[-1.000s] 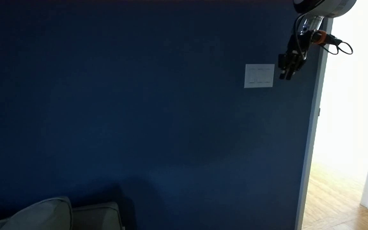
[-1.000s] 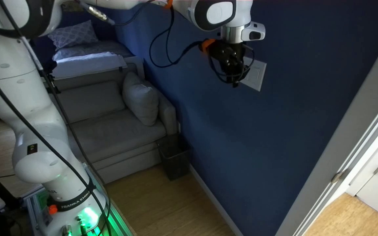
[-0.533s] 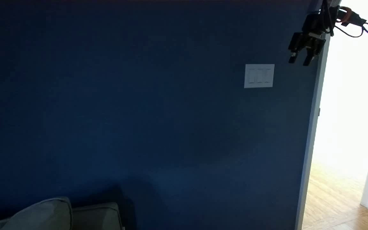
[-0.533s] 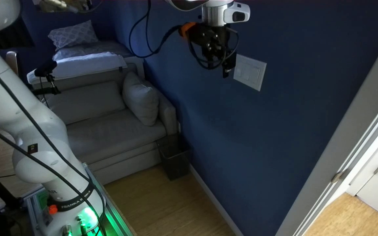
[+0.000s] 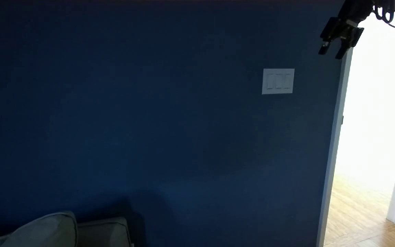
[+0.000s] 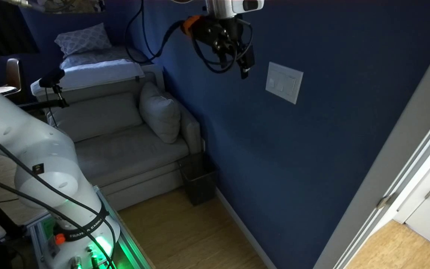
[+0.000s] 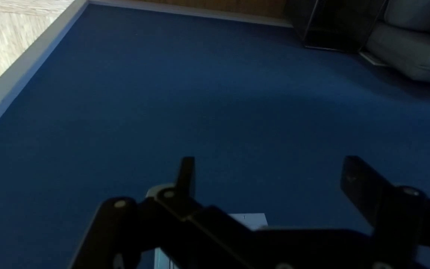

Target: Flip the switch and turn off of the light

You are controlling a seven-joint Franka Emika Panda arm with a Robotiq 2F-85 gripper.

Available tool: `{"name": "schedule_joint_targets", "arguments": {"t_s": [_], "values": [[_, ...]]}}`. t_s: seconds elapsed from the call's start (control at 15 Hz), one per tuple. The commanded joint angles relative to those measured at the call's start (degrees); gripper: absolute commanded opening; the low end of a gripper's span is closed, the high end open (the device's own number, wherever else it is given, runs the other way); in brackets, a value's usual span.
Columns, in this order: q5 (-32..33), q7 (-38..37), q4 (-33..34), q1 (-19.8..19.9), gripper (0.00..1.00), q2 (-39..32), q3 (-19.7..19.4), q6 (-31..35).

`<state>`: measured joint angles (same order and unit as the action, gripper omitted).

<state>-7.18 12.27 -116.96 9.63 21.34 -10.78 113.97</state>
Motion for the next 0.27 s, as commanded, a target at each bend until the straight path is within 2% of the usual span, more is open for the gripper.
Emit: {"name": "schedule_joint_targets", "arguments": {"t_s": [0.0, 0.2], "values": [[0.3, -0.2, 0.2, -0.8, 1.0, -0.1, -0.7, -0.1], [0.3, -0.2, 0.2, -0.8, 1.0, -0.7, -0.7, -0.1]]}}
